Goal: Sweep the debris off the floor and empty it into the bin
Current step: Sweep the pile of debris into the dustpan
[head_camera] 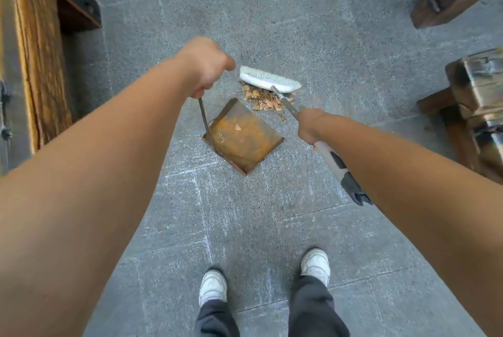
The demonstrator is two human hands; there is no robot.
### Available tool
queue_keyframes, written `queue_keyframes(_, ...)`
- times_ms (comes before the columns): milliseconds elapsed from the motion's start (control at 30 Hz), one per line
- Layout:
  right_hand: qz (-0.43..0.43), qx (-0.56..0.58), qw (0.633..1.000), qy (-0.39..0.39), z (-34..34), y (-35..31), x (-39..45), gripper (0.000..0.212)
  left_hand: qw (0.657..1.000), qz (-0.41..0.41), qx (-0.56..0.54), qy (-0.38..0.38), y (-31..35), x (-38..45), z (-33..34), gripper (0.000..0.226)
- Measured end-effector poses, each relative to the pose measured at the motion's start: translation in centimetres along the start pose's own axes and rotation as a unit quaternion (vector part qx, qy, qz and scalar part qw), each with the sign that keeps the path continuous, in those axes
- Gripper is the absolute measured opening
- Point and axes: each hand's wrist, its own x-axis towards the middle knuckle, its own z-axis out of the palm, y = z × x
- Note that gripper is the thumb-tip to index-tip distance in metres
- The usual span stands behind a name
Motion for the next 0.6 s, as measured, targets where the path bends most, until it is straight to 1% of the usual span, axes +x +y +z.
queue_keyframes(33,-0.003,0.009,1.000,-0.003,0.8,-0.3,-0.6,0.054,1.000,0.007,-0.003,-0.003,-0.1,-0.2,0.1,0.019)
queue_keyframes(100,-0.004,0.030,0.999,-0.011,2.5,-0.6,-1.8,0.049,1.000,0.018,-0.002,-0.007,-0.3,-0.7,0.2,0.014)
queue_keyframes(300,-0.018,0.083,0.996,-0.019,6.8,-1.5,-5.0,0.052,0.999,0.034,0.022,0.013,-0.8,-2.3,0.6,0.023)
queue_keyframes(433,-0.019,0.140,0.989,-0.046,8.8,-0.9,-6.6,0.045,0.998,0.045,0.027,0.022,-1.0,-3.7,1.0,0.014)
queue_keyframes(467,-0.019,0.153,0.987,-0.050,9.2,-0.6,-7.1,0.046,0.998,0.050,0.029,0.025,-1.0,-4.0,1.1,0.013)
queue_keyframes(600,-0.037,0.211,0.974,-0.074,10.5,0.9,-9.4,0.060,0.997,0.052,0.038,0.029,-1.2,-4.8,1.2,0.025)
